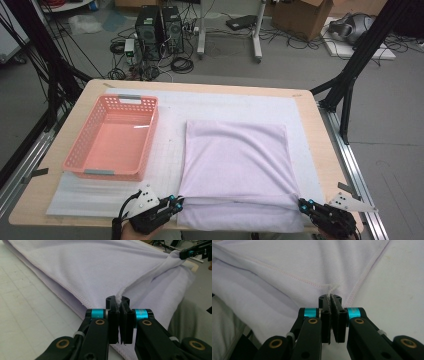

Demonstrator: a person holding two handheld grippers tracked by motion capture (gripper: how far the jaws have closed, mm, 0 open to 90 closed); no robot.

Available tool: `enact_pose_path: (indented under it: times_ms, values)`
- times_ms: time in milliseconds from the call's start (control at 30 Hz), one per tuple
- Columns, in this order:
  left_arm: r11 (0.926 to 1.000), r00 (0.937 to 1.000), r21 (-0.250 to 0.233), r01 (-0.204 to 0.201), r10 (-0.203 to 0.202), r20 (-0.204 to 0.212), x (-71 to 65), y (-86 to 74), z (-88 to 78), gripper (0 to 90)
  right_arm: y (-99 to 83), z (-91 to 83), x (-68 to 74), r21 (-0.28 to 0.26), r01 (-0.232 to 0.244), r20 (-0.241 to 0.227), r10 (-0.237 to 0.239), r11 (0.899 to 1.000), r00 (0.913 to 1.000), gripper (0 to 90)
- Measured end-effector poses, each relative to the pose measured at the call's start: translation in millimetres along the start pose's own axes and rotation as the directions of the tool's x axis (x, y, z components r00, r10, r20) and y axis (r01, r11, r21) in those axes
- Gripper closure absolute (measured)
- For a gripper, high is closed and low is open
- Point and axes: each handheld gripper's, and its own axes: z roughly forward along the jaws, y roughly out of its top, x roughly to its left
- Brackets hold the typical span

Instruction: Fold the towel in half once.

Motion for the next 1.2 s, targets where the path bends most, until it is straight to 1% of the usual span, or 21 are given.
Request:
enact_pose_path:
  times_ms: [233, 267, 300, 333, 367, 400, 433, 467, 533, 600, 633, 700, 833, 867, 900, 933, 1000, 1033, 1067, 1133, 1200]
  values:
    - [0.9999, 1.0, 0.013, -0.005, 0.005, 0.004, -9.3, -8.7, -9.5, 86.4, -9.1, -15.2, 10.9, -0.01, 0.018, -0.014, -0.018, 1.0, 0.9998, 86.9]
    - [0.9998, 0.9999, 0.02, -0.001, 0.001, 0.015, -9.8, -10.1, -10.1, 86.0, -10.3, -16.8, 11.5, -0.012, 0.016, -0.017, -0.016, 1.0, 0.9997, 86.9]
    - [0.9993, 0.9993, 0.032, 0.022, -0.023, 0.03, -9.9, -12.0, -10.2, 84.0, -11.6, -18.1, 12.0, -0.007, 0.014, -0.018, -0.014, 1.0, 0.9997, 86.8]
    - [0.9985, 0.998, 0.039, 0.039, -0.041, 0.047, -8.2, -12.8, -10.4, 77.2, -13.3, -18.7, 12.3, -0.001, 0.015, -0.02, -0.015, 1.0, 0.9997, 85.3]
    - [0.9976, 0.9967, 0.038, 0.058, -0.06, 0.054, -6.5, -12.8, -11.2, 67.5, -14.6, -18.7, 12.1, 0.006, 0.006, -0.023, -0.006, 1.0, 0.9997, 78.6]
    - [0.9972, 0.9963, 0.027, 0.069, -0.071, 0.049, -5.2, -11.9, -12.4, 56.9, -15.7, -18.7, 10.9, 0.01, -0.008, -0.022, 0.008, 1.0, 0.9997, 69.3]
    - [0.9958, 0.9949, -0.002, 0.092, -0.092, 0.043, -3.3, -9.2, -15.2, 49.5, -16.0, -20.1, 9.4, 0.013, -0.022, -0.017, 0.022, 1.0, 0.9996, 65.5]
    - [0.9944, 0.9939, -0.023, 0.103, -0.102, 0.042, -2.3, -7.3, -17.2, 45.5, -15.8, -23.0, 6.5, -0.013, -0.037, -0.028, 0.037, 0.999, 0.9989, 65.3]
    - [0.9914, 0.9942, -0.079, 0.105, -0.102, 0.033, 0.2, -2.7, -22.5, 44.6, -13.2, -30.7, 3.9, -0.079, -0.063, -0.029, 0.061, 0.995, 0.9977, 64.5]
    - [0.9892, 0.9935, -0.093, 0.113, -0.112, 0.02, 2.8, -1.5, -22.9, 45.3, -9.5, -33.9, 2.0, -0.125, -0.083, -0.03, 0.08, 0.989, 0.9964, 64.3]
    - [0.9901, 0.9938, -0.086, 0.111, -0.111, 0.01, 4.6, -1.4, -21.5, 45.5, -7.9, -32.9, 1.7, -0.127, -0.086, -0.026, 0.083, 0.988, 0.9962, 63.6]
    - [0.9903, 0.9928, -0.072, 0.119, -0.12, -0.009, 8.5, -1.5, -17.0, 46.3, -4.2, -22.8, 1.6, -0.11, -0.092, -0.038, 0.088, 0.99, 0.9954, 60.9]
    - [0.9916, 0.993, -0.058, 0.116, -0.117, -0.017, 12.0, 1.1, -10.3, 46.7, 1.5, 0.0, 4.8, -0.044, -0.066, -0.059, 0.064, 0.997, 0.9962, 52.8]
    - [0.9922, 0.9936, -0.057, 0.111, -0.112, -0.015, 12.9, 2.2, -8.3, 46.7, 2.7, 4.2, 5.2, -0.019, -0.059, -0.055, 0.058, 0.998, 0.9968, 53.1]
    - [0.993, 0.9941, -0.052, 0.106, -0.107, -0.017, 14.5, 3.8, -5.7, 46.6, 3.0, 7.3, 4.6, 0.0, -0.053, -0.06, 0.052, 0.999, 0.9968, 57.8]
    - [0.9936, 0.9945, -0.05, 0.102, -0.103, -0.02, 16.2, 5.3, -3.3, 46.4, 2.5, 9.6, 3.5, 0.032, -0.051, -0.09, 0.054, 0.998, 0.9944, 65.6]
    - [0.9944, 0.995, -0.045, 0.096, -0.097, -0.025, 19.2, 8.8, 0.6, 45.9, -0.9, 8.9, 4.2, 0.077, -0.005, -0.138, 0.016, 0.997, 0.9903, 80.5]
    - [0.9942, 0.9949, -0.048, 0.096, -0.097, -0.026, 21.2, 11.6, 3.3, 45.8, -2.6, 7.6, 5.4, 0.091, 0.014, -0.173, 0.002, 0.996, 0.9849, 80.9]
    - [0.9949, 0.9955, -0.046, 0.09, -0.091, -0.026, 23.2, 13.9, 5.4, 45.7, -6.2, 3.8, 8.6, 0.099, 0.049, -0.186, -0.03, 0.994, 0.9821, 80.7]
    - [0.9958, 0.9964, -0.043, 0.081, -0.082, -0.022, 27.5, 18.3, 11.0, 45.5, -11.4, -3.3, 11.3, 0.109, 0.059, -0.216, -0.035, 0.992, 0.9758, 75.4]
    - [0.9961, 0.9965, -0.041, 0.078, -0.079, -0.027, 31.4, 21.9, 16.4, 44.9, -15.4, -14.9, 11.1, 0.099, 0.042, -0.215, -0.02, 0.994, 0.9763, 71.2]
